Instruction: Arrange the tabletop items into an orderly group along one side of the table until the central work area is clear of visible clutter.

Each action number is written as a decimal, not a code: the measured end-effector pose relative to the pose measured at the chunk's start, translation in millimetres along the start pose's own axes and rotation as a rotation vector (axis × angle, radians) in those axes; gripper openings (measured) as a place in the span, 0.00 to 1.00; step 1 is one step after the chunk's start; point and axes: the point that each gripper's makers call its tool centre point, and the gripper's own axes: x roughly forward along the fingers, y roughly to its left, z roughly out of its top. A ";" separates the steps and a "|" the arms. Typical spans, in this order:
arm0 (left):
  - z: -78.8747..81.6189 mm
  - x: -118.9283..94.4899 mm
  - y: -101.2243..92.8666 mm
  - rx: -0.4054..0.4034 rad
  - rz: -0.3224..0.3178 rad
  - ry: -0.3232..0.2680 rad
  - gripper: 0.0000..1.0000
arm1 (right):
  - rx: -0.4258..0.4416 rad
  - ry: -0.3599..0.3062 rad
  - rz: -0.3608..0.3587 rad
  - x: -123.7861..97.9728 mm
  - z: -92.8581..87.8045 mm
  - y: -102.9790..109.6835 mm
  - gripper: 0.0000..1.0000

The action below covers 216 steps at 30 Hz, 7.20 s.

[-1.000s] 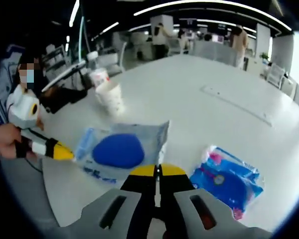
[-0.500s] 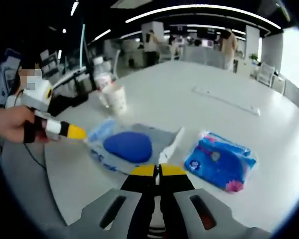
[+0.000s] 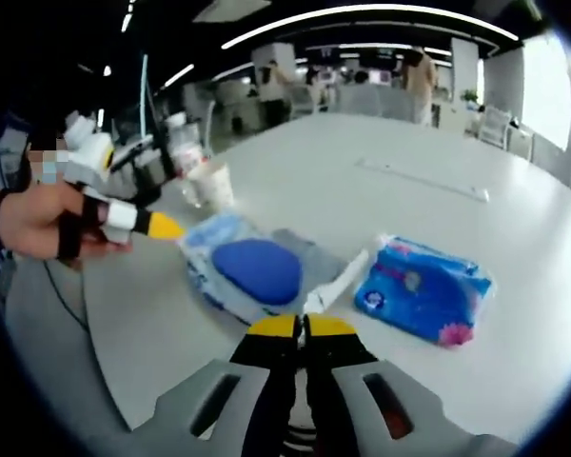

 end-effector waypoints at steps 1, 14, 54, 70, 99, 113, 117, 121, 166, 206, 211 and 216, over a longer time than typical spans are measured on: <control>1.6 1.2 0.3 0.002 0.003 -0.001 0.00 | 0.002 0.000 0.000 1.4 1.2 -0.1 0.00; 10.9 16.0 1.6 -0.010 0.013 0.003 0.00 | 0.035 0.037 -0.009 27.0 7.9 -16.5 0.00; 18.6 27.5 15.1 -0.055 0.021 0.004 0.03 | 0.126 0.046 0.004 37.1 7.1 -28.0 0.09; 1.2 -6.4 25.9 0.037 0.022 -0.002 0.03 | 0.124 0.008 -0.040 3.7 0.0 -41.1 0.12; -33.8 -58.7 31.6 0.281 -0.018 0.044 0.09 | 0.363 -0.023 -0.304 -31.9 -31.0 -146.4 0.12; -51.6 -92.3 31.7 0.328 -0.013 0.052 0.16 | 0.413 -0.004 -0.286 -20.7 -37.8 -155.4 0.11; -59.8 -101.9 41.0 0.308 0.008 0.056 0.16 | 0.416 -0.006 -0.288 -19.3 -37.6 -156.3 0.06; -65.4 -108.7 51.1 0.275 0.030 0.057 0.15 | 0.408 -0.016 -0.290 -22.1 -34.7 -156.9 0.01; -55.7 -131.6 57.9 0.285 0.043 0.025 0.19 | 0.379 -0.009 -0.099 -50.7 -56.6 -69.1 0.22; -42.2 -140.8 43.7 0.235 0.010 -0.036 0.20 | 0.214 0.045 -0.104 -31.7 -45.8 -49.6 0.18; -38.7 -139.1 34.8 0.240 -0.005 -0.051 0.20 | 0.184 0.031 -0.101 -46.7 -40.5 -51.2 0.22; -36.7 -137.3 28.2 0.276 -0.021 -0.056 0.21 | 0.132 -0.013 -0.084 -66.9 -29.2 -46.0 0.27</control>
